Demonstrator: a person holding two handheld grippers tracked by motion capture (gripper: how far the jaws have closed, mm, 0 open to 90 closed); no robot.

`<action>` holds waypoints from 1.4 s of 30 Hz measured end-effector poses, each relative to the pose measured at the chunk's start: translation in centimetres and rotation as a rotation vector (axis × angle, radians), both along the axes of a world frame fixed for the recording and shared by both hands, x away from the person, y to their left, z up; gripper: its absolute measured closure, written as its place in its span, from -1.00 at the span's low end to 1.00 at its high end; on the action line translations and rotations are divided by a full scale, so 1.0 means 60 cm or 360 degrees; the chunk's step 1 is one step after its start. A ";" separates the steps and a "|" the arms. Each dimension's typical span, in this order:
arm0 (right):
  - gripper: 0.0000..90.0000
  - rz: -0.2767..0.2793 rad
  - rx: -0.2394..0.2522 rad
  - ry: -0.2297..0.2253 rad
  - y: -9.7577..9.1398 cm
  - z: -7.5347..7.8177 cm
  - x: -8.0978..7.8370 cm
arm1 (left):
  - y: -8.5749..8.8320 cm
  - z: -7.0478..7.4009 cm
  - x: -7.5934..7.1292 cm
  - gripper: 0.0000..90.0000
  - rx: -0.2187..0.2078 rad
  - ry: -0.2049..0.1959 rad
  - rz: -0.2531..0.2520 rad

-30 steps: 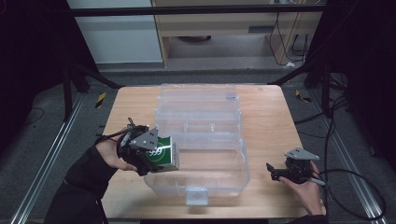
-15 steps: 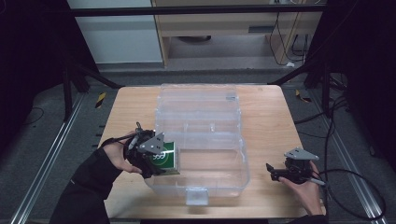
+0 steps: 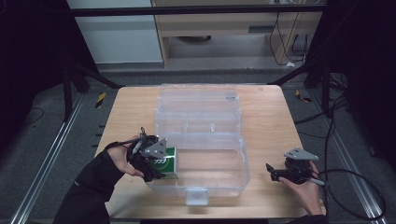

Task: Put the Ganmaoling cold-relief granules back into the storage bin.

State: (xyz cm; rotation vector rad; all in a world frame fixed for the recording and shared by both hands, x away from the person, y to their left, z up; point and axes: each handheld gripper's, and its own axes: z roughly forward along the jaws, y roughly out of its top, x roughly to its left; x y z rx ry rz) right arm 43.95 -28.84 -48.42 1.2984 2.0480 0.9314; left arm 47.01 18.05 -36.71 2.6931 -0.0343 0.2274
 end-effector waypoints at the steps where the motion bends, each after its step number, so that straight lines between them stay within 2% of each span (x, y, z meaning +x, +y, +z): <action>1: -0.96 0.0000 0.0005 0.0006 0.000 0.000 0.000 | 0.000 -0.002 0.001 -0.66 0.0003 0.0003 -0.0001; 8: -0.96 0.0002 0.0004 0.0008 0.001 0.000 -0.001 | -0.004 -0.020 0.004 -0.66 0.0054 0.0022 -0.0011; 29: -0.96 0.0005 0.0002 0.0014 0.001 0.000 -0.001 | -0.013 -0.058 0.008 -0.69 0.0120 0.0067 0.0016; 33: -0.96 0.0005 0.0001 0.0014 0.001 0.000 -0.001 | -0.015 -0.066 0.006 -0.70 0.0136 0.0052 0.0010; 39: -0.96 0.0005 0.0002 0.0014 0.002 0.000 -0.001 | -0.013 -0.067 0.005 -0.73 0.0153 0.0057 0.0024; 42: -0.96 0.0005 0.0002 0.0013 0.002 0.000 -0.001 | -0.005 -0.054 0.008 -0.79 0.0100 0.0043 0.0064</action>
